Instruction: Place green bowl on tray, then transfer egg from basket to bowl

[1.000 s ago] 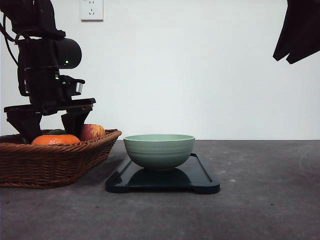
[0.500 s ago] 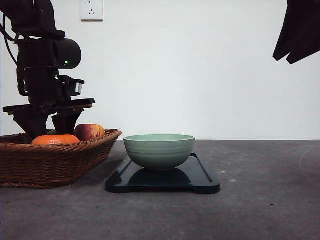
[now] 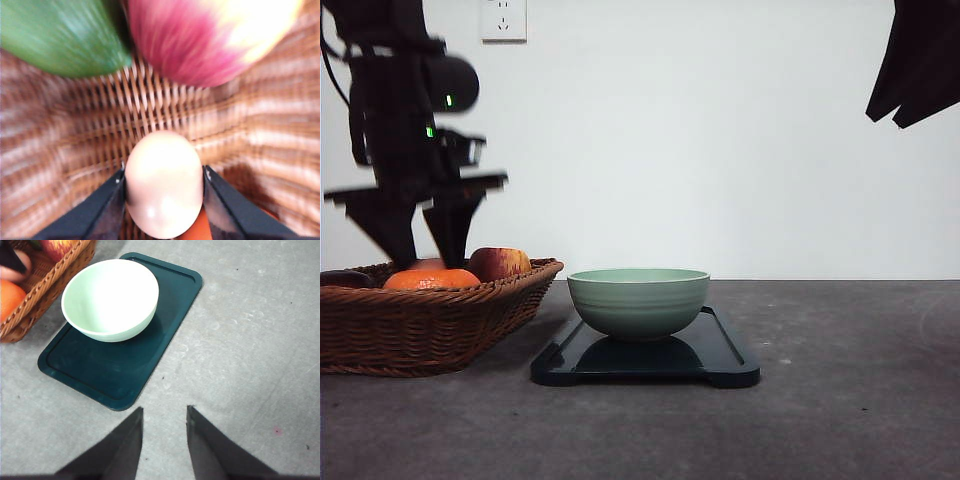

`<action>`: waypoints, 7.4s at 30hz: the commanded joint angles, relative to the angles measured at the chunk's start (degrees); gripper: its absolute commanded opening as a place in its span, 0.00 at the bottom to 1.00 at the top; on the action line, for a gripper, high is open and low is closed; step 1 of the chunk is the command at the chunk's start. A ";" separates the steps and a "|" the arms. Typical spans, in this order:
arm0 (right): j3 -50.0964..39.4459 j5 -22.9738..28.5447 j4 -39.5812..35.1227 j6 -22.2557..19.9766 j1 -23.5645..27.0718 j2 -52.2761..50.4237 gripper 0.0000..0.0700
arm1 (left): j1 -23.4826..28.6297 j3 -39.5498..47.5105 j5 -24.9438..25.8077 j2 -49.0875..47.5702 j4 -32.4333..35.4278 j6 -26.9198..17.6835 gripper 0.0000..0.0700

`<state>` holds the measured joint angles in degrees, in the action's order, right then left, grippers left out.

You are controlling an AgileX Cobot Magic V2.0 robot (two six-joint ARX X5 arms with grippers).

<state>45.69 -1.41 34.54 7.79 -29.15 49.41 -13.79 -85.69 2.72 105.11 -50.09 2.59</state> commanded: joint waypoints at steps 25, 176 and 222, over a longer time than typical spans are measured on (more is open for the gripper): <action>0.46 0.20 -0.20 0.50 -0.31 0.31 0.24 | -11.50 -2.01 11.90 -11.00 12.95 4.55 0.25; 0.50 -1.55 1.03 -2.47 -0.35 -0.04 0.02 | -3.96 54.46 -4.13 -77.73 24.02 5.32 0.00; -0.64 0.35 -1.70 -11.05 1.10 -2.74 0.02 | 10.94 84.94 -4.22 -104.92 39.76 3.02 0.00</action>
<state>45.21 -1.34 34.04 0.75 -28.16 47.07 -2.81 -1.87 -1.39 0.27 -10.46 5.56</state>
